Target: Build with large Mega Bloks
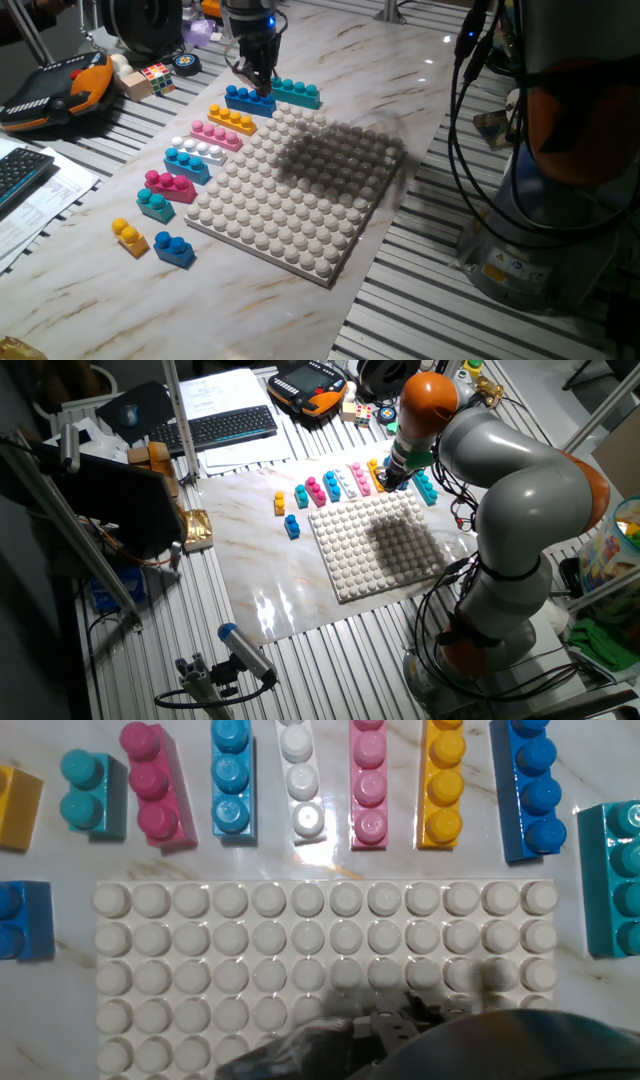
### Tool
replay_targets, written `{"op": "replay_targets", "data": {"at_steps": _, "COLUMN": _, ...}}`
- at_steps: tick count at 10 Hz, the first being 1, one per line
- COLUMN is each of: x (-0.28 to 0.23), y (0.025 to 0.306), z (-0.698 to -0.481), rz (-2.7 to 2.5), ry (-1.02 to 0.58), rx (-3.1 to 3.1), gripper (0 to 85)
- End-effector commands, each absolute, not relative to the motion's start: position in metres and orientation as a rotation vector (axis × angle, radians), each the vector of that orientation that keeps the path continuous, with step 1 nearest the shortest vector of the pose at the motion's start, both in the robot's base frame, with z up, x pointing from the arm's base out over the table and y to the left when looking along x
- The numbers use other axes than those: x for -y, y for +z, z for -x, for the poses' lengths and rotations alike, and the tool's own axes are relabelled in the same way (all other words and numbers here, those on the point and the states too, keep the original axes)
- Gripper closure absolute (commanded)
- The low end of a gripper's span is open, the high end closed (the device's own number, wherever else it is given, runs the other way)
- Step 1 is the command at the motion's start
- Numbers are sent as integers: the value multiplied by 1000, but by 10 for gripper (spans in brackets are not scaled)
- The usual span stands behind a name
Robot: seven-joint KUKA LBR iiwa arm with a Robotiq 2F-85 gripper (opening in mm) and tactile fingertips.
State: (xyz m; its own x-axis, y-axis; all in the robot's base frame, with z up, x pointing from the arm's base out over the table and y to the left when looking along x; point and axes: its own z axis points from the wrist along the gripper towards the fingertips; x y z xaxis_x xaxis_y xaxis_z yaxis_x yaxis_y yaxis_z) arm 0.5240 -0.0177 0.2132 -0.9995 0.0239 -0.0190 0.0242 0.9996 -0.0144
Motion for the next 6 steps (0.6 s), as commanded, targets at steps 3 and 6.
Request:
{"op": "replay_targets", "data": {"at_steps": 3, "x": 18, "y": 213, "z": -524, "rz": -165, "ry": -33, "rx": -3126, "gripper": 843}}
{"op": "replay_targets", "data": {"at_steps": 6, "x": 18, "y": 213, "z": -524, "rz": -215, "ry": -93, "rx": -3124, "gripper": 843}}
